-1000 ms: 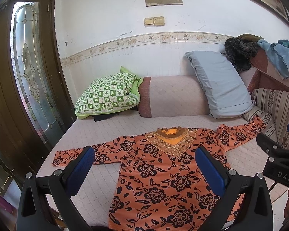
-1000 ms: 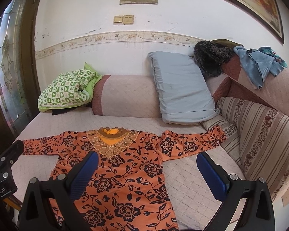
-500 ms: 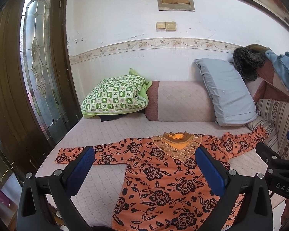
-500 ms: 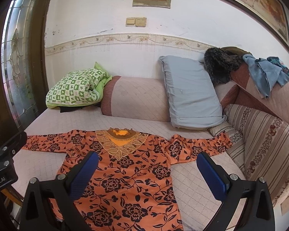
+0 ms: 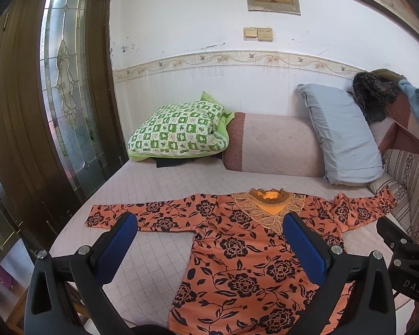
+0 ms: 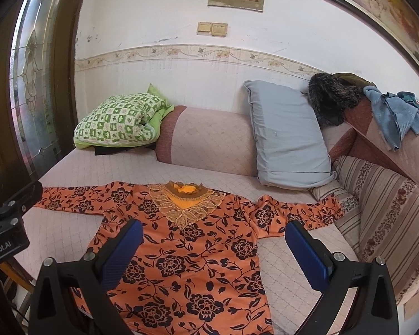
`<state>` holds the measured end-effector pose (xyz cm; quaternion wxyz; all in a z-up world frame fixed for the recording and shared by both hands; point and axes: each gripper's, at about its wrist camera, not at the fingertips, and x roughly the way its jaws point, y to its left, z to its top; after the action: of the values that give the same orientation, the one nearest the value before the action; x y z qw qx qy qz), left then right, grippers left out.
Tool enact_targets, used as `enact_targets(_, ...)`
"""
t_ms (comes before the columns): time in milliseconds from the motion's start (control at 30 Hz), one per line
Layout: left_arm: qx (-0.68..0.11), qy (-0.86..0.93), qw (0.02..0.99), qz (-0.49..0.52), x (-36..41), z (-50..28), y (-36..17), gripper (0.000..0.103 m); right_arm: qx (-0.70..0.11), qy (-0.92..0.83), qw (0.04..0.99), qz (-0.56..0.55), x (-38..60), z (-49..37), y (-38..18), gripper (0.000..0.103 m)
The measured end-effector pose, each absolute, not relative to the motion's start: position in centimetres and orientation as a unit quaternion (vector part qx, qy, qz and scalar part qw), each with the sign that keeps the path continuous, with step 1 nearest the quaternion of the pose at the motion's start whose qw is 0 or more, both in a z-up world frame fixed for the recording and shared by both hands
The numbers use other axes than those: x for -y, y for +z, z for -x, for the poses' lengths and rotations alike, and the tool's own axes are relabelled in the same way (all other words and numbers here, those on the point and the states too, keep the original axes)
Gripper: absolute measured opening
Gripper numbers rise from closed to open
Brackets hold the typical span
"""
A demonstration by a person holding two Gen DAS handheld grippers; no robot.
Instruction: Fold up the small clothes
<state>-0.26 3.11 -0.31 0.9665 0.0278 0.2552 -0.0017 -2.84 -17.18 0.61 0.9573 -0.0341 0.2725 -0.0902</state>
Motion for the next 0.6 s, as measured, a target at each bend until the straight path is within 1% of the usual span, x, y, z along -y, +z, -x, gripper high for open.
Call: enact_targets(600,-0.281,0.0,0.959,-0.042,-2.3,-1.5,-2.2,0.103,-0.295,-0.101,0.95,0.018,19.2,1.5,-1.5,0.103)
